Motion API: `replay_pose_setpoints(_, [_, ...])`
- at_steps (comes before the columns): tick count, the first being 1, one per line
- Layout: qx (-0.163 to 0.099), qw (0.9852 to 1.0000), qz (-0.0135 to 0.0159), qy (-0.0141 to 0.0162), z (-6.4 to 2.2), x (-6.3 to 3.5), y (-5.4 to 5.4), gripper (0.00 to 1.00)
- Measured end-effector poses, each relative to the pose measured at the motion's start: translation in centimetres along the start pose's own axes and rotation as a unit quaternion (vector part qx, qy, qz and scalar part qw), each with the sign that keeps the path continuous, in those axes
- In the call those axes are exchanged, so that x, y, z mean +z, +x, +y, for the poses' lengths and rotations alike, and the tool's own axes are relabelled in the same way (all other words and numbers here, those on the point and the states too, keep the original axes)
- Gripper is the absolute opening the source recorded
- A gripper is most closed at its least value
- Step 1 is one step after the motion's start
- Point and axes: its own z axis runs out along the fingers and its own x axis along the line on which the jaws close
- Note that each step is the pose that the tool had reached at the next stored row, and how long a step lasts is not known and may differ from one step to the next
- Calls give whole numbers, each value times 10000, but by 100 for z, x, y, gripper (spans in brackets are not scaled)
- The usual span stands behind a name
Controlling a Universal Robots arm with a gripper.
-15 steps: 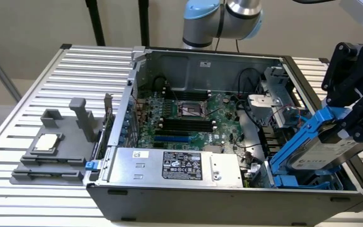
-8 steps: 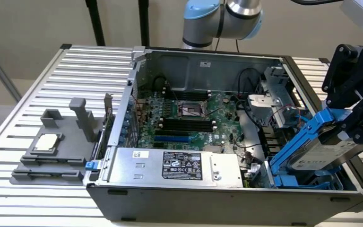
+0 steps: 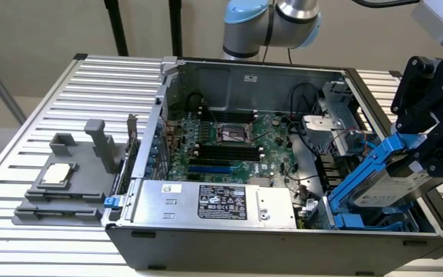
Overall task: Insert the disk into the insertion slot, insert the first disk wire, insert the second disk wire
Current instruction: 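Insert the disk into the insertion slot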
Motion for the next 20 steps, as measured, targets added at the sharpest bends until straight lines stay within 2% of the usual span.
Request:
replay_pose_setpoints(4, [-2,10000,-40,0,-1,27,3,33])
replay_pose_setpoints(11, [-7,10000,-80,1,-4,71,8,33])
replay_pose_setpoints(15, [-20,10000,-95,1,-6,104,12,33])
replay_pose_setpoints(20, [-37,10000,-93,3,-6,109,12,33])
